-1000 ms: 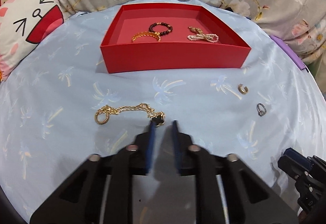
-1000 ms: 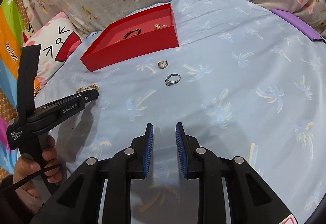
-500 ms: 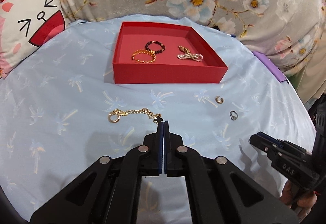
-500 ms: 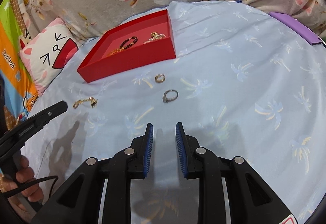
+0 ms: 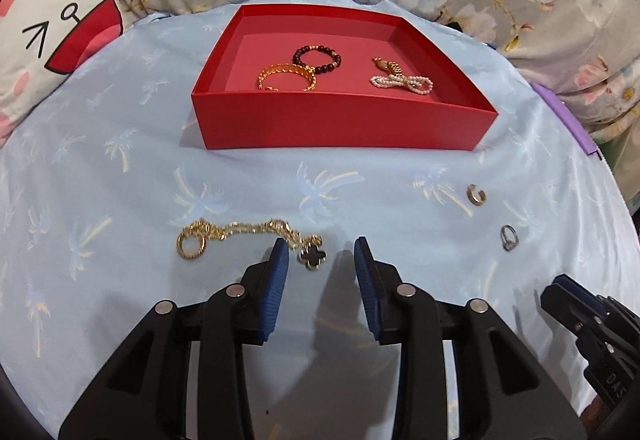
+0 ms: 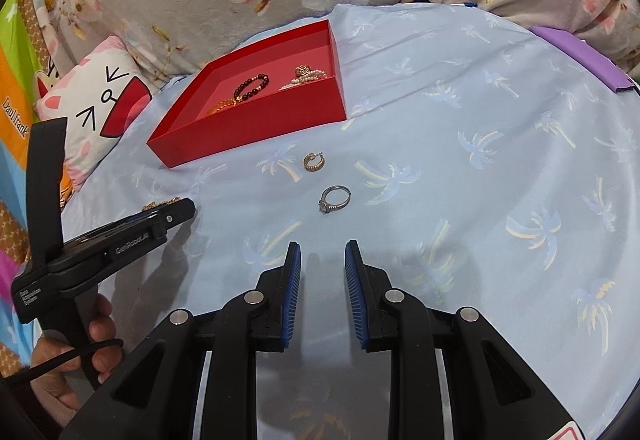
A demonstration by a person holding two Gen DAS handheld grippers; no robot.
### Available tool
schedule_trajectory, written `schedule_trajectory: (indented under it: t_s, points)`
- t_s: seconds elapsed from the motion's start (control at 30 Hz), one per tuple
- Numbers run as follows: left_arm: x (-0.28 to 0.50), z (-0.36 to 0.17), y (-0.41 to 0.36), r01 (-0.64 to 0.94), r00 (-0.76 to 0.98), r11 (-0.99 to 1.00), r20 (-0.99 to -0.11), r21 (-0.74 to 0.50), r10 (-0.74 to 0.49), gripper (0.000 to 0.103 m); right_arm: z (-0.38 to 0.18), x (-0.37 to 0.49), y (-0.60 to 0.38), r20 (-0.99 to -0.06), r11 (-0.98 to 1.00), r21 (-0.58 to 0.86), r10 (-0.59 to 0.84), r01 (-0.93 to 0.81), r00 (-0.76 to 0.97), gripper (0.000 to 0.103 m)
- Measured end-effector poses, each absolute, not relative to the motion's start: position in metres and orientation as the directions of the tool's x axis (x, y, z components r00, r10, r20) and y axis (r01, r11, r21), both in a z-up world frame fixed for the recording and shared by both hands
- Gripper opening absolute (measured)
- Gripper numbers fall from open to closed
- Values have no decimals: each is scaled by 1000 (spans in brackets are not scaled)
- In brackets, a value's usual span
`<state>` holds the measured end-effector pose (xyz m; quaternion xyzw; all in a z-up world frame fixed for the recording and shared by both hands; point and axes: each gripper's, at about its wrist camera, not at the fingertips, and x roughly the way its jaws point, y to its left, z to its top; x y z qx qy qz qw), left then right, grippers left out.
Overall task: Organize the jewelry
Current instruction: 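Lower the left gripper onto the clover-charm gold chain bracelet and close it, then grasp the silver stone ring with the right gripper while the left gripper lifts the clover bracelet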
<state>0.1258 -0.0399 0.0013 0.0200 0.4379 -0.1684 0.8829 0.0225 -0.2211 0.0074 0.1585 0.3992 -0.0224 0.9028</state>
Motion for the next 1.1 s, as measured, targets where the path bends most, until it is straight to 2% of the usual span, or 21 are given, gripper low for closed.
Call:
schedule_trajectory:
  t_s: [0.07, 0.1, 0.13, 0.3, 0.63, 0.7, 0.77, 1.1]
  points:
    - [129, 0, -44, 311, 566, 946, -782, -89, -259, 32, 7, 26, -222, -727, 948, 273, 89, 167, 681, 24]
    - [129, 0, -45, 308, 570, 948, -783, -77, -249, 29, 7, 28, -222, -726, 947, 273, 89, 167, 682, 24]
    - [130, -1, -46, 307, 574, 949, -782, -72, -245, 16, 7, 30, -222, -726, 948, 273, 89, 166, 682, 24]
    - [130, 1, -37, 310, 549, 941, -782, -138, -296, 0, 6, 45, -221, -733, 951, 260, 82, 167, 676, 24]
    - [110, 26, -14, 341, 562, 921, -744, -188, -360, 0, -4, 70, -215, -766, 956, 226, 56, 186, 641, 23]
    - [105, 29, -8, 344, 564, 919, -739, -194, -367, 0, -4, 73, -214, -767, 959, 211, 43, 189, 640, 18]
    - [101, 32, -1, 337, 568, 920, -736, -200, -368, 0, -5, 75, -214, -772, 961, 195, 29, 194, 635, 8]
    - [87, 53, 24, 326, 574, 912, -714, -249, -400, 0, 11, 63, -214, -736, 962, 212, 42, 171, 676, 8]
